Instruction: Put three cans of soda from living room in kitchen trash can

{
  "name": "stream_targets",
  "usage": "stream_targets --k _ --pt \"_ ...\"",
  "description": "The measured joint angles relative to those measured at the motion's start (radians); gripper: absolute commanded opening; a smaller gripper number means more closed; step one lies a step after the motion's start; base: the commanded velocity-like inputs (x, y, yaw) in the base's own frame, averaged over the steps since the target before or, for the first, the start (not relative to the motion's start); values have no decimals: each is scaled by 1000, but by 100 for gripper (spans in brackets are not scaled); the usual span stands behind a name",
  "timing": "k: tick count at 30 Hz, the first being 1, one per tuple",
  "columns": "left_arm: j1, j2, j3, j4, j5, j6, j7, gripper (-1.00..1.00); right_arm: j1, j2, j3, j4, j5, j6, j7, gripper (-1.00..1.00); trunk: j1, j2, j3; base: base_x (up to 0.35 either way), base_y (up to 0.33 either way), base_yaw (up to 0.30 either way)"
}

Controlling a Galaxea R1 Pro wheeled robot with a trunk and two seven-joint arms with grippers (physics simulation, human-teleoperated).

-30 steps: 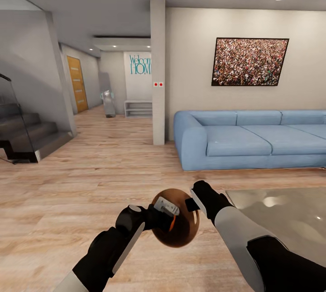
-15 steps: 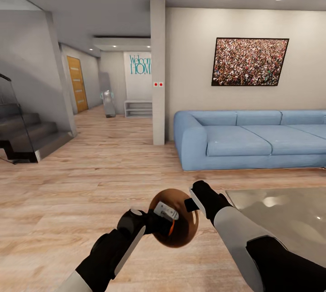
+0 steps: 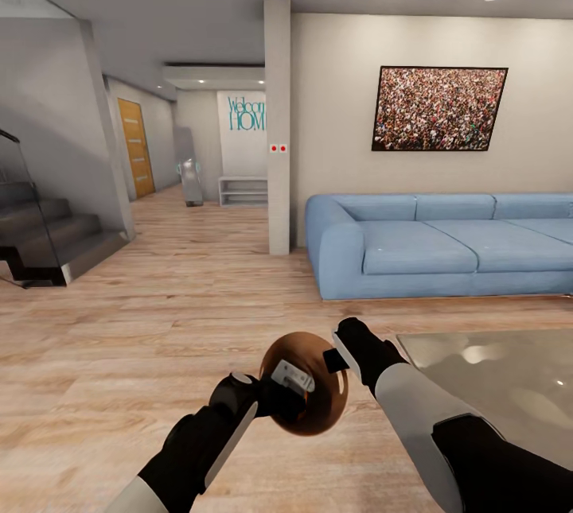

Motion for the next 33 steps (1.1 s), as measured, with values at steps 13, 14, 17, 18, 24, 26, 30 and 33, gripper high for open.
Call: stream_targets --k 13,14,17,18,24,26,30,33 --pt "0 -3 0 1 1 -2 0 100 0 1 0 1 0 0 0 -100 0 0 0 0 0 0" --pt "0 -3 0 1 2 -2 0 100 0 1 0 1 -1 0 0 -100 0 0 0 0 0 0" --pt "0 -1 0 -2 3 -2 -1 100 0 0 1 1 4 0 0 -100 0 0 0 0 0 0" --pt "0 -1 0 -4 3 -2 -1 100 0 0 1 1 3 0 0 -100 0 0 0 0 0 0" --pt "1 1 0 -18 3 -2 -2 100 0 0 1 2 2 0 0 -100 0 0 0 0 0 0" --pt "3 6 0 -65 4 1 -4 100 0 0 1 2 1 0 0 -100 0 0 0 0 0 0" --pt "8 11 1 -221 8 23 -6 100 0 -1 1 2 2 0 0 -100 0 0 0 0 0 0" --pt "24 13 1 -329 8 67 -6 100 0 -2 0 2 1 -1 0 -100 0 0 0 0 0 0"
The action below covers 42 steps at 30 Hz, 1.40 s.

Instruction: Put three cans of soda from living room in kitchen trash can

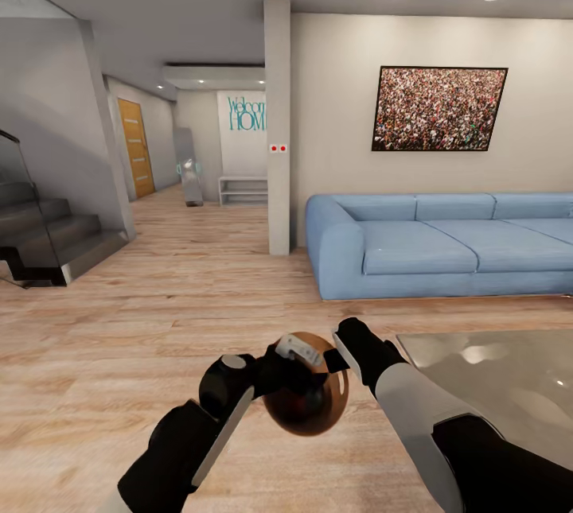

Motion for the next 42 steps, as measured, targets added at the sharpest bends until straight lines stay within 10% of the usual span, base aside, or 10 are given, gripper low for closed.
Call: stream_targets --k 7,19,36,42 --pt "67 5 2 -102 -2 40 -1 100 0 -4 -1 0 2 -1 0 -100 0 0 0 0 0 0" --pt "111 157 41 -134 -3 16 -5 100 0 -10 -4 0 4 -3 0 -100 0 0 0 0 0 0" --pt "206 188 515 -96 -4 -205 2 100 0 -27 -13 -2 -7 -13 1 -100 0 0 0 0 0 0" --pt "215 189 562 64 -5 -380 1 100 0 -54 -14 -1 -12 -16 11 -100 0 0 0 0 0 0"
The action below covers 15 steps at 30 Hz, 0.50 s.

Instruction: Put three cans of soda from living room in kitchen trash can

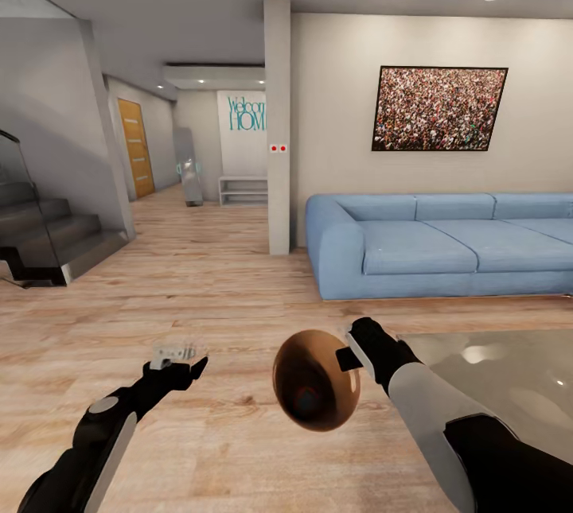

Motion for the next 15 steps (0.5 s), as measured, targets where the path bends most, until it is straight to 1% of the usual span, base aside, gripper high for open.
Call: stream_targets --k 2,3,5,6,7,8,10,11,12,14,15 --pt "1 0 3 50 0 -48 0 100 1 -7 0 0 2 -1 2 -100 0 0 0 0 0 0" --pt "1 0 4 99 -1 -97 0 100 5 -16 -1 -1 -4 -2 3 -100 0 0 0 0 0 0" --pt "1 0 5 154 -1 -152 -1 100 12 -26 2 0 9 -7 3 -100 0 0 0 0 0 0" --pt "2 0 5 239 -3 -239 -1 100 20 -37 -2 0 -2 -31 5 -100 0 0 0 0 0 0" --pt "1 0 5 275 -2 -272 -1 100 22 -41 -1 -1 5 -40 6 -100 0 0 0 0 0 0" --pt "2 -1 5 337 -3 -333 -2 100 26 -48 -2 -1 1 -53 9 -100 0 0 0 0 0 0" --pt "2 -2 5 400 -2 -392 -2 100 28 -57 0 0 2 -62 19 -100 0 0 0 0 0 0" --pt "2 -3 5 451 -2 -436 -4 100 31 -63 -1 -1 1 -68 32 -100 0 0 0 0 0 0" --pt "2 -4 4 493 -2 -468 -5 100 38 -67 0 -1 -2 -72 43 -100 0 0 0 0 0 0" --pt "1 -4 4 532 -2 -491 -4 100 50 -70 -1 -4 -6 -75 52 -100 0 0 0 0 0 0" --pt "1 -4 4 575 -3 -513 -3 100 60 -71 -2 -12 -4 -77 57 -100 0 0 0 0 0 0"
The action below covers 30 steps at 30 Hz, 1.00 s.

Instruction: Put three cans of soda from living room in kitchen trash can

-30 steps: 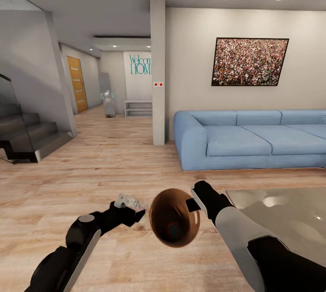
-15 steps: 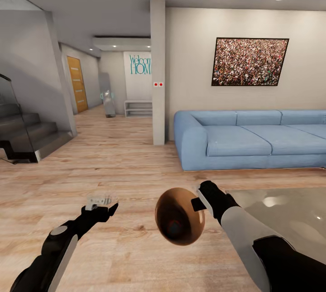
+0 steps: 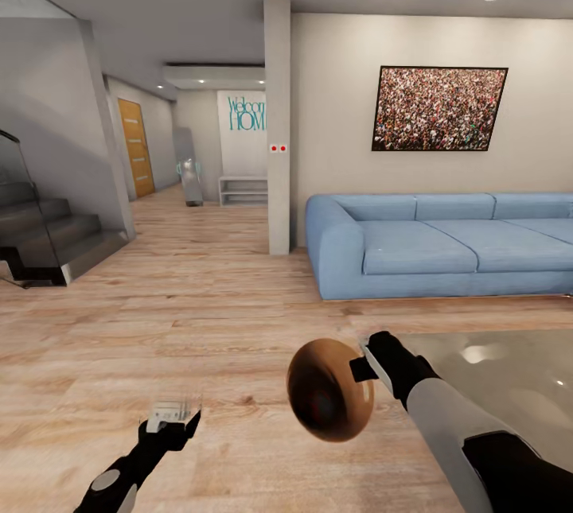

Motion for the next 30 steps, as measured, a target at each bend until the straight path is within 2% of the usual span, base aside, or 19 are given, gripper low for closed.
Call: stream_targets --k 3,9,11,13,17,18,20,30 --pt "-1 -2 1 119 1 -48 2 100 27 1 -2 -41 2 -37 3 -100 0 0 0 0 0 0" --pt "-1 2 5 193 11 -72 5 100 88 6 -2 -126 1 -129 4 -100 0 0 0 0 0 0" --pt "-1 2 6 196 11 -73 5 100 95 5 -3 -133 -8 -134 5 -100 0 0 0 0 0 0" --pt "-1 2 6 199 12 -74 5 100 108 5 -2 -140 0 -151 6 -100 0 0 0 0 0 0" --pt "-1 2 7 203 12 -77 5 100 137 7 -3 -149 -6 -240 4 -100 0 0 0 0 0 0" --pt "-1 2 7 204 12 -91 5 100 162 7 -4 -153 -1 -294 2 -100 0 0 0 -9 0 0" --pt "-1 1 6 204 11 -102 5 100 181 7 -3 -152 -7 -317 1 -100 0 0 0 -98 0 0" --pt "-1 1 6 209 8 -122 5 100 274 3 -26 -154 -6 -458 -2 -100 0 0 0 -274 0 0"
